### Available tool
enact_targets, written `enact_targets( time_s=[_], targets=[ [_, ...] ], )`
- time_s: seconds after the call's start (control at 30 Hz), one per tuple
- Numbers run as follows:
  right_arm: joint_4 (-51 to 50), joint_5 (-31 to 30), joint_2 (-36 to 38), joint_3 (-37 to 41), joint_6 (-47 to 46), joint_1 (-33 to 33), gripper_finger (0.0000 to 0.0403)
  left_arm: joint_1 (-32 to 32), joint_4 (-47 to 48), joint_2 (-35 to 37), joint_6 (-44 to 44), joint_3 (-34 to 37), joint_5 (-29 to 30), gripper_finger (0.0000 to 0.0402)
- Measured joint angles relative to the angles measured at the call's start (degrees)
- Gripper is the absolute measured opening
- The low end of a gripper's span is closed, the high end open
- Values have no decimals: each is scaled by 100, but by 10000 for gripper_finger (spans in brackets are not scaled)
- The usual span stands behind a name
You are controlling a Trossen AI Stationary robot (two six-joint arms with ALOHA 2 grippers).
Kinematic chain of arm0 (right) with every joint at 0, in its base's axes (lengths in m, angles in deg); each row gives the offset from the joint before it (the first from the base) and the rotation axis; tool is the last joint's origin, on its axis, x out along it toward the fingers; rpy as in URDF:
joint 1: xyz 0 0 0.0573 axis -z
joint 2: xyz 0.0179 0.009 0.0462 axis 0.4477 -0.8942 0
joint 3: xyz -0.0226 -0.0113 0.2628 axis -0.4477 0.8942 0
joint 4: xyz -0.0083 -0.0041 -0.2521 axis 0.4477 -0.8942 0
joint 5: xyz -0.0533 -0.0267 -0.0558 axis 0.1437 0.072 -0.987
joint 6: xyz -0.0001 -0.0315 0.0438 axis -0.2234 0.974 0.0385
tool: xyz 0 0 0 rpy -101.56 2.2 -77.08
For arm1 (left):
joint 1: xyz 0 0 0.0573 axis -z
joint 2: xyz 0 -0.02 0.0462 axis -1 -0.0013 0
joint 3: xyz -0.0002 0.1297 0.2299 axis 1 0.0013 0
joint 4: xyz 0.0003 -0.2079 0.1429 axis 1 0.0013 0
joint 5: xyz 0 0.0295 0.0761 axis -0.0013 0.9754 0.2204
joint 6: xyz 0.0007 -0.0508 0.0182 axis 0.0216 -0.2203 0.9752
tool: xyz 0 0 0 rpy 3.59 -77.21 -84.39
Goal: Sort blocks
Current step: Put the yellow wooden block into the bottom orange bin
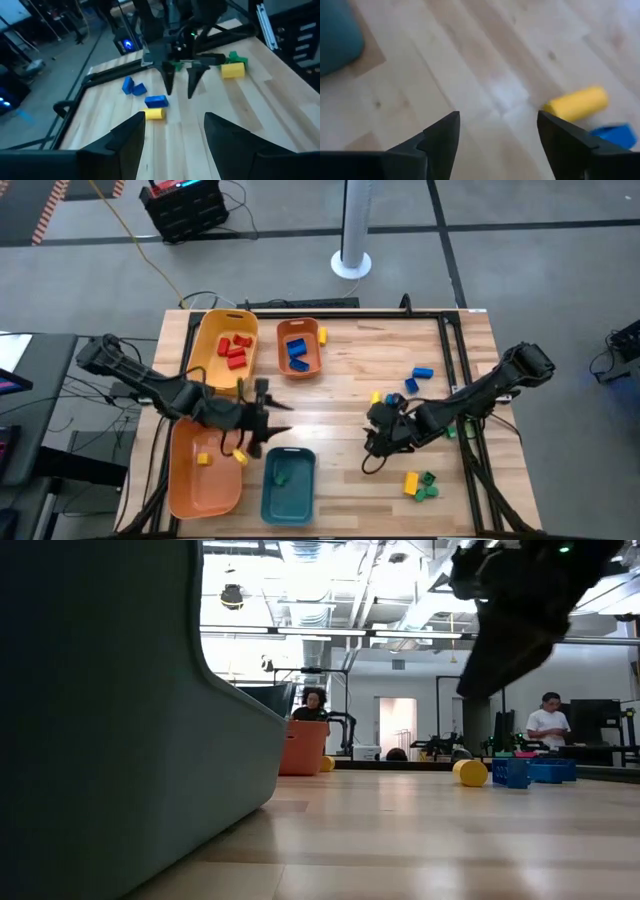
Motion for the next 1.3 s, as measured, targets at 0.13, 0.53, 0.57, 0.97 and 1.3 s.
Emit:
enact_targets(
  time_s=[0.13,0.53,0.57,0.97,1.3],
  targets=[
    [-499,67,-11,-213,-495,-74,258,-94,-906,-2,58,554,-9,197],
    [-2080,789,-13,-923,-964,-186,227,-179,-2607,-28,782,1652,-1099,197],
    [-2123,813,-32,-953,-1045,-184,227,-223,-2696,-34,826,1684,-1199,197],
    [-3267,1102,-1722,-2961,-284,-487,229,-894,-2503,26,1126,2216,-1413,196],
    [-4267,1878,-2280,-3261,-2065,-1274,253,-906,-2322,240,556,2210,-1421,196]
  ],
)
